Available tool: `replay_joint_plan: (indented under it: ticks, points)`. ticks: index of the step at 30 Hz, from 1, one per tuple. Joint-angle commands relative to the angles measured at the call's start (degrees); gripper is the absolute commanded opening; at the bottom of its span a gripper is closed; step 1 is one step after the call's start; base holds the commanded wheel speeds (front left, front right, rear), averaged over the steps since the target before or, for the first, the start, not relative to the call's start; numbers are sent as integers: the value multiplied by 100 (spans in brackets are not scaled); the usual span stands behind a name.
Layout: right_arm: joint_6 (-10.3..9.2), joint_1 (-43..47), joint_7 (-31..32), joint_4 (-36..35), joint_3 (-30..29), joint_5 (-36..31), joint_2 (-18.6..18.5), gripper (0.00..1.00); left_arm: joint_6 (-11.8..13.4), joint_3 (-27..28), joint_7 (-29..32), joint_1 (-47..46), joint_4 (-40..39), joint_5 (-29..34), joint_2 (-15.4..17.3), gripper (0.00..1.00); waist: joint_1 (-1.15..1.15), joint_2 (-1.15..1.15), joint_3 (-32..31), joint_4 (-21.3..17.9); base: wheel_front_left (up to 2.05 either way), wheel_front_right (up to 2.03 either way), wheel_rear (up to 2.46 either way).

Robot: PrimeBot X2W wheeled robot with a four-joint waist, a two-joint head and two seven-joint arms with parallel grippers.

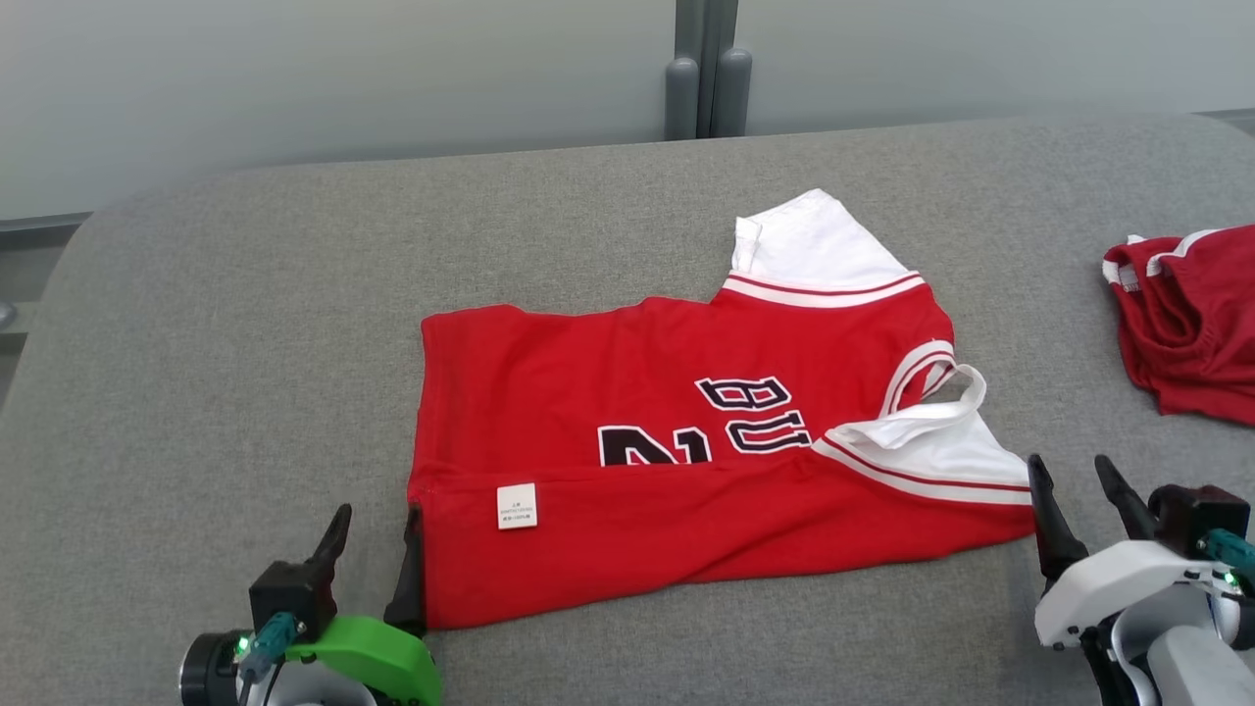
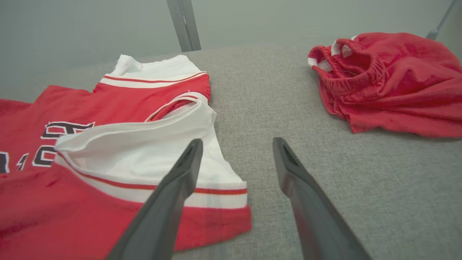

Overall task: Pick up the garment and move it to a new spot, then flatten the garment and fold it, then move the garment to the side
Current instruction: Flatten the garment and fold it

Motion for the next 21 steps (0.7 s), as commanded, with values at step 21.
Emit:
replay_joint_plan:
  ticks: [21]
  points:
    - [-9,-61,-16,1079,93,324,114,100,56,-401,4,261,-182,-193,6,100,0,0,46,293,0,0,0]
